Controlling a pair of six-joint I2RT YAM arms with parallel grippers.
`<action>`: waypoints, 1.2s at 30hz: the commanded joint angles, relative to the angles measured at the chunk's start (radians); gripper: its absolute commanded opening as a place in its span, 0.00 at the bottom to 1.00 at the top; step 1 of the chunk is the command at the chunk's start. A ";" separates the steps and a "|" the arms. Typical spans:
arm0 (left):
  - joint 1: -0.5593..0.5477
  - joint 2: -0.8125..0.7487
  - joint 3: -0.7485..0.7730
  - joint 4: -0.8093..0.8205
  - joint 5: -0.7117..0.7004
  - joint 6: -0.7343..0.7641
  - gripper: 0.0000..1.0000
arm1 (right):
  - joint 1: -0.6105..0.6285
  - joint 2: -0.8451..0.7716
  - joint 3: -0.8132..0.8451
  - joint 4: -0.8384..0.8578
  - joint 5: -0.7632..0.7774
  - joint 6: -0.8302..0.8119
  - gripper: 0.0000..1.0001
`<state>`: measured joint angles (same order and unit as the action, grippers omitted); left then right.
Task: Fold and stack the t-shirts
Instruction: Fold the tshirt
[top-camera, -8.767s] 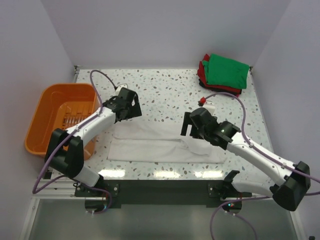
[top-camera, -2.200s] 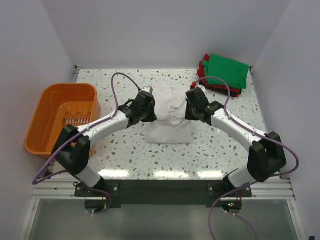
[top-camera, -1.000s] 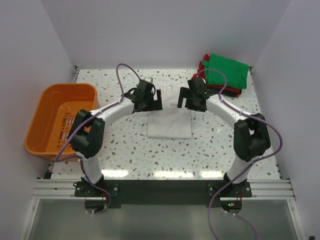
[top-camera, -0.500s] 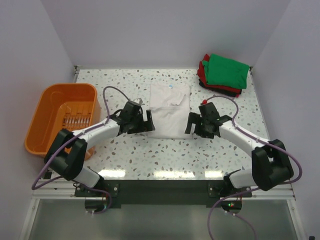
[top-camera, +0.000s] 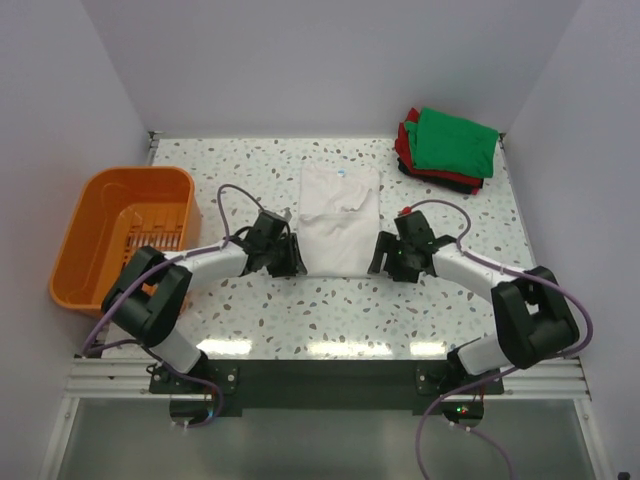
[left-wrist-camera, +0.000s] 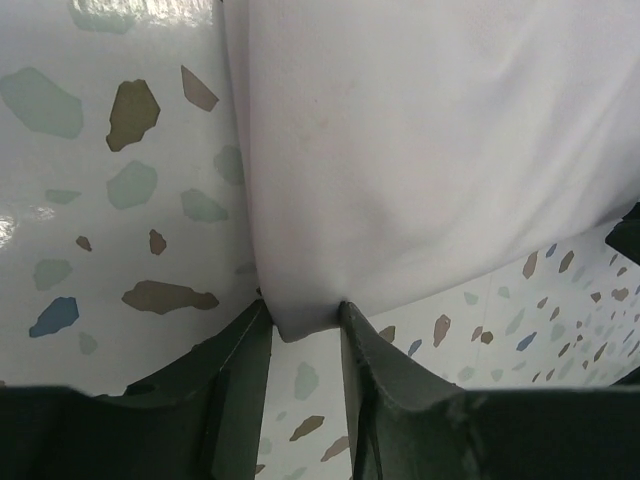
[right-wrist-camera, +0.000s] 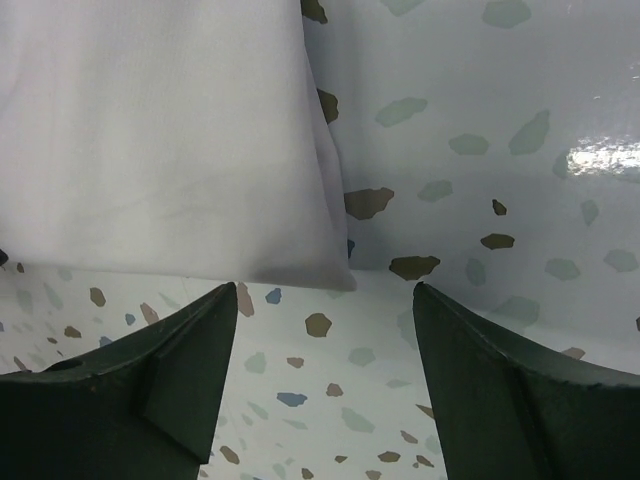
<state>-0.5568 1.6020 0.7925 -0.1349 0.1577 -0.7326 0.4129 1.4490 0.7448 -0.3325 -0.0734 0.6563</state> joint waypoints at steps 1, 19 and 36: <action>-0.011 0.012 -0.002 0.035 0.005 -0.007 0.37 | -0.002 0.022 0.001 0.053 -0.034 0.023 0.74; -0.025 0.024 -0.024 0.026 -0.029 -0.014 0.00 | -0.002 0.060 -0.044 0.101 -0.077 0.035 0.15; -0.261 -0.285 -0.202 -0.089 -0.055 -0.126 0.00 | 0.007 -0.470 -0.304 -0.218 -0.233 -0.006 0.00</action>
<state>-0.7731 1.4021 0.6250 -0.1745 0.1116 -0.8062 0.4137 1.0626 0.4782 -0.4206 -0.2138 0.6727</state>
